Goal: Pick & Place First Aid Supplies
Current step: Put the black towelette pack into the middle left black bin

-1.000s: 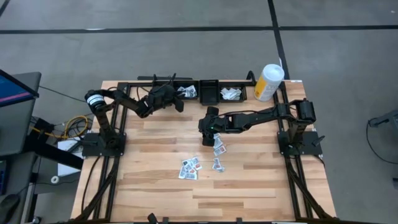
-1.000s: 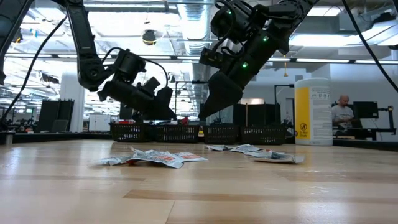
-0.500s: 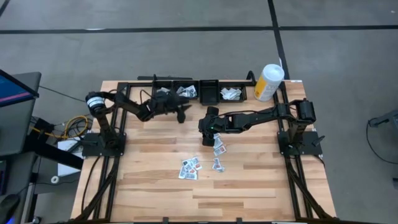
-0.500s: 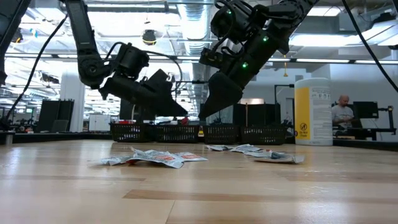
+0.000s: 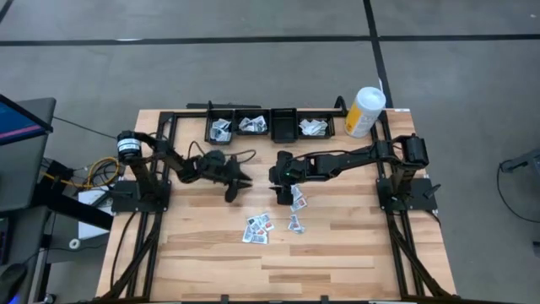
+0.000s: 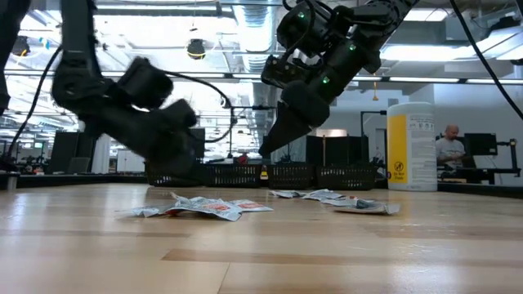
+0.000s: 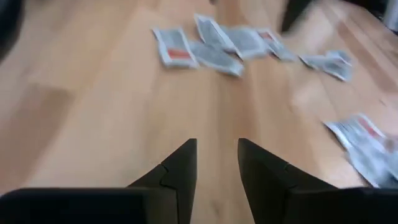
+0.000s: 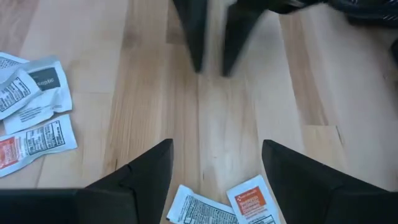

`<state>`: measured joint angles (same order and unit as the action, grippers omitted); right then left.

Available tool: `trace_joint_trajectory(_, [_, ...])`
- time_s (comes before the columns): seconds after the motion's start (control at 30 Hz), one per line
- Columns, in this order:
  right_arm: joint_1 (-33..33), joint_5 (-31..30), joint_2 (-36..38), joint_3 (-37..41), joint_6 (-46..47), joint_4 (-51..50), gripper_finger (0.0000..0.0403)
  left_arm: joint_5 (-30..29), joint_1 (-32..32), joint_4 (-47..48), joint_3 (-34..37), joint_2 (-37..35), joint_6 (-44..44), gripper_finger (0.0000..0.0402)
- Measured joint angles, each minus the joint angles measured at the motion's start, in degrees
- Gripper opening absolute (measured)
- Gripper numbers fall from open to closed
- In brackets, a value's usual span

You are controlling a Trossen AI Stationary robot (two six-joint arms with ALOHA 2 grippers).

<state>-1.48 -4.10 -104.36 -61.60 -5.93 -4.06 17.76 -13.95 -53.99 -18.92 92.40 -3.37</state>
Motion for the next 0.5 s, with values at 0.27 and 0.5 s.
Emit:
trace_joint_trajectory(0.27, [0.0, 0.0, 0.0, 0.0, 0.0, 0.5, 0.024, 0.0, 9.1, 0.0, 7.4, -12.3, -1.4, 0.0117])
trace_joint_trajectory(0.5, [0.0, 0.0, 0.0, 0.0, -0.1, 2.0, 0.024, 0.1, 18.4, 0.1, 10.3, -17.5, 2.9, 0.0117])
